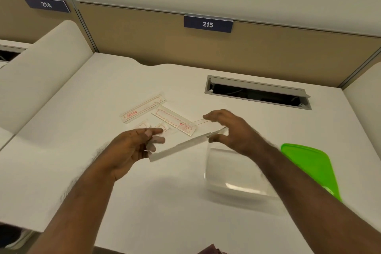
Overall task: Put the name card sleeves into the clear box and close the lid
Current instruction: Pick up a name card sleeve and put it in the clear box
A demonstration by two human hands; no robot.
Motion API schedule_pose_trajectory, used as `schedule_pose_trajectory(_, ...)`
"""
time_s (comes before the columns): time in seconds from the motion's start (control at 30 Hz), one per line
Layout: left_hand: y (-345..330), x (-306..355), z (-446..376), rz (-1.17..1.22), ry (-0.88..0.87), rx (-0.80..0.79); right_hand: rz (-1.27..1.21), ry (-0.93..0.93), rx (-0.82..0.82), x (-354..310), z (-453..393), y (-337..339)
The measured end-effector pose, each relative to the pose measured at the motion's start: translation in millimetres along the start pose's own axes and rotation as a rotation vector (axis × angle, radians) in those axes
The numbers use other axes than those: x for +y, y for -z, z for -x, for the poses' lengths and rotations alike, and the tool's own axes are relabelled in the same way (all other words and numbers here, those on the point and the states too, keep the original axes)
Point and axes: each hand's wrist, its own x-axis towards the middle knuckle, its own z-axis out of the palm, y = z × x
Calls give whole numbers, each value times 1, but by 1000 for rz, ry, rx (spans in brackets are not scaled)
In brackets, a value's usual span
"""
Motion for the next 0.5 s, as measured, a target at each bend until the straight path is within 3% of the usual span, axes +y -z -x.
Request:
schedule_pose_trajectory(0.23, -29, 18, -14, -9, -170, -96, -289, -171, 198, -1, 30, 52)
schedule_pose_trajectory(0.33, -46, 21, -20, -160, -243, -143, -417, -237, 219, 4, 43, 69)
schedule_pose_trajectory(0.5, -74, 20, -28, -456, -340, -89, -401, -272, 235, 14, 69, 87)
